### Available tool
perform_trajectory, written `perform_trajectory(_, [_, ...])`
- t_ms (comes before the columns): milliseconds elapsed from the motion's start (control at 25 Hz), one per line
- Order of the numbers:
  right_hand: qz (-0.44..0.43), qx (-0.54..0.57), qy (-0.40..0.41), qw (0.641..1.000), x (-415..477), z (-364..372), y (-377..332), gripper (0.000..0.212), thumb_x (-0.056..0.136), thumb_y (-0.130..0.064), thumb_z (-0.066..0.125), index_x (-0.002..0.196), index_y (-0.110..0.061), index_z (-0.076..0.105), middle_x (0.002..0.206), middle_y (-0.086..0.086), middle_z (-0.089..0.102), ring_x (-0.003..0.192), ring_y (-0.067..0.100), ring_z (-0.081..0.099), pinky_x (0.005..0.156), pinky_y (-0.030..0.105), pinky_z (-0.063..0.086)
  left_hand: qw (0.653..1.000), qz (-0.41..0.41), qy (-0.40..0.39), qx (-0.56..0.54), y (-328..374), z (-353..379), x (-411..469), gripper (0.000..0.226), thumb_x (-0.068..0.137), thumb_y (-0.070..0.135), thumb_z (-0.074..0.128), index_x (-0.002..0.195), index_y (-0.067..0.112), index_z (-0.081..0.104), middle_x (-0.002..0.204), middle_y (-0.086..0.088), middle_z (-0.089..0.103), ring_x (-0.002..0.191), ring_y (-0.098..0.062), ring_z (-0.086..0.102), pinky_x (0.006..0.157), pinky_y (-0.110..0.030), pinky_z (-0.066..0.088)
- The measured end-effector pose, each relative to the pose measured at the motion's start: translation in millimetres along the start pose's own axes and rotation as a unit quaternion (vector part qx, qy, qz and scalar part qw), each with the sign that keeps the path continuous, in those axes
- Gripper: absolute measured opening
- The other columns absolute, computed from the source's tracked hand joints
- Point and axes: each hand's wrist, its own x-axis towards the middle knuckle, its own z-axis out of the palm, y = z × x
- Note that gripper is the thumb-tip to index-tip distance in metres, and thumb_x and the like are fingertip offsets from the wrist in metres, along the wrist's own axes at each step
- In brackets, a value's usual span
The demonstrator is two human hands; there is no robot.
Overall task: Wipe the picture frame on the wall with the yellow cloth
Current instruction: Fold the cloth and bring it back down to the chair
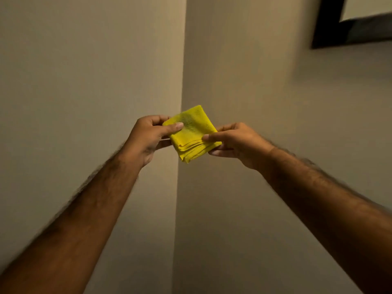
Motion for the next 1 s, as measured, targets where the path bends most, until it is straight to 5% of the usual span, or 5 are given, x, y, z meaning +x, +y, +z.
perform_trajectory(360, [0.200,0.060,-0.177,0.962,60,185,192,0.043,0.078,-0.011,0.083,0.116,0.005,0.070,0.103,0.014,0.074,0.079,0.022,0.075,0.070,0.028,0.063,0.966,-0.192,0.167,-0.054,-173,-186,-112,0.018,0.084,-0.006,0.069,0.100,0.002,0.069,0.085,-0.009,0.079,0.081,-0.018,0.077,0.068,-0.029,0.062])
perform_trajectory(600, [0.355,0.035,-0.285,0.890,54,307,353,0.014,0.079,-0.009,0.079,0.093,-0.006,0.075,0.096,0.014,0.075,0.073,0.023,0.077,0.067,0.031,0.064,0.913,-0.317,0.255,-0.013,-297,-273,-211,0.019,0.081,-0.007,0.072,0.096,0.004,0.067,0.087,-0.012,0.072,0.067,-0.012,0.074,0.062,-0.025,0.061])
perform_trajectory(840, [0.449,-0.010,-0.334,0.829,9,406,526,0.019,0.081,-0.014,0.081,0.099,-0.012,0.076,0.085,0.004,0.077,0.074,0.013,0.073,0.068,0.026,0.062,0.845,-0.436,0.310,0.013,-431,-328,-314,0.022,0.083,-0.005,0.071,0.104,-0.002,0.065,0.090,-0.014,0.070,0.078,-0.019,0.070,0.070,-0.026,0.062])
perform_trajectory(1000, [0.486,-0.024,-0.325,0.811,-32,439,609,0.033,0.083,-0.017,0.081,0.112,-0.006,0.073,0.095,0.005,0.076,0.083,0.015,0.070,0.065,0.020,0.060,0.810,-0.484,0.330,0.011,-513,-343,-376,0.018,0.085,-0.005,0.069,0.102,0.001,0.065,0.089,-0.010,0.072,0.081,-0.021,0.070,0.072,-0.029,0.061])
